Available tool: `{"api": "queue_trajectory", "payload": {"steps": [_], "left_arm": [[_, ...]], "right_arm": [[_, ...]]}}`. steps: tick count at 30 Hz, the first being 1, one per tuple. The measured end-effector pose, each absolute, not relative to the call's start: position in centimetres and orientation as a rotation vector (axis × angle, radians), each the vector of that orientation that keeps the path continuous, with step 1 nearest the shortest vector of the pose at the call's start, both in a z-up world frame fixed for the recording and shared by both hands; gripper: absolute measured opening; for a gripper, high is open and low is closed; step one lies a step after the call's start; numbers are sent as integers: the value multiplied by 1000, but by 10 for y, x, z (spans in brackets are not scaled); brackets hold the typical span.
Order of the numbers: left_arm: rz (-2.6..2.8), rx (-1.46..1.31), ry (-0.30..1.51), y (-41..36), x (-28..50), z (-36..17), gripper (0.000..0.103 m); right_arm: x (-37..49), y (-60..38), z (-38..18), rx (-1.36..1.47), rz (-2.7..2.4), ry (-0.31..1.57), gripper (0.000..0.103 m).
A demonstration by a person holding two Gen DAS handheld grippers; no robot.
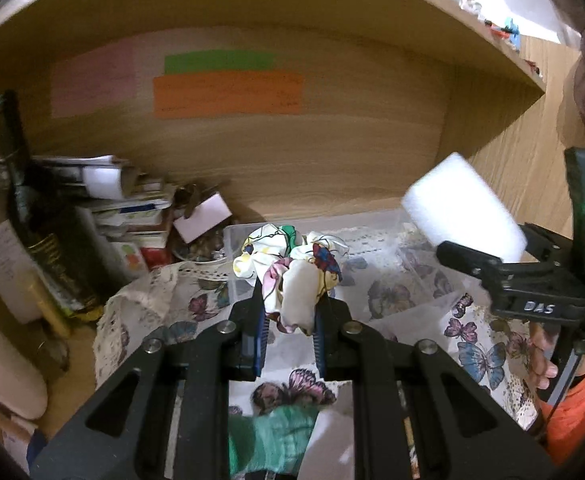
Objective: Organize soft objects
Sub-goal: 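Lower foam block into clear box with right tool while left tool drops floral bundle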
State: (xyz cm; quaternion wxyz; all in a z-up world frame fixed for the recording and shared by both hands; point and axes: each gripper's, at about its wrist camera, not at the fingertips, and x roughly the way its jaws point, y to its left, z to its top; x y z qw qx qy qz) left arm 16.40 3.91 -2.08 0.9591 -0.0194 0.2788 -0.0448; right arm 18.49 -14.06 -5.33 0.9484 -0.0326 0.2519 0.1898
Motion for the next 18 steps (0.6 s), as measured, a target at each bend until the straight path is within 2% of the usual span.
{"api": "queue_trajectory", "payload": {"steps": [10,18], "left_arm": [[-134,-53,766,36,226,-62,17],[-143,-65,850,34,251,-81,17]], "right_arm": [[243,-126,-86,-112,378,688,87],[268,-116,-108,-167,390,786,86]]}}
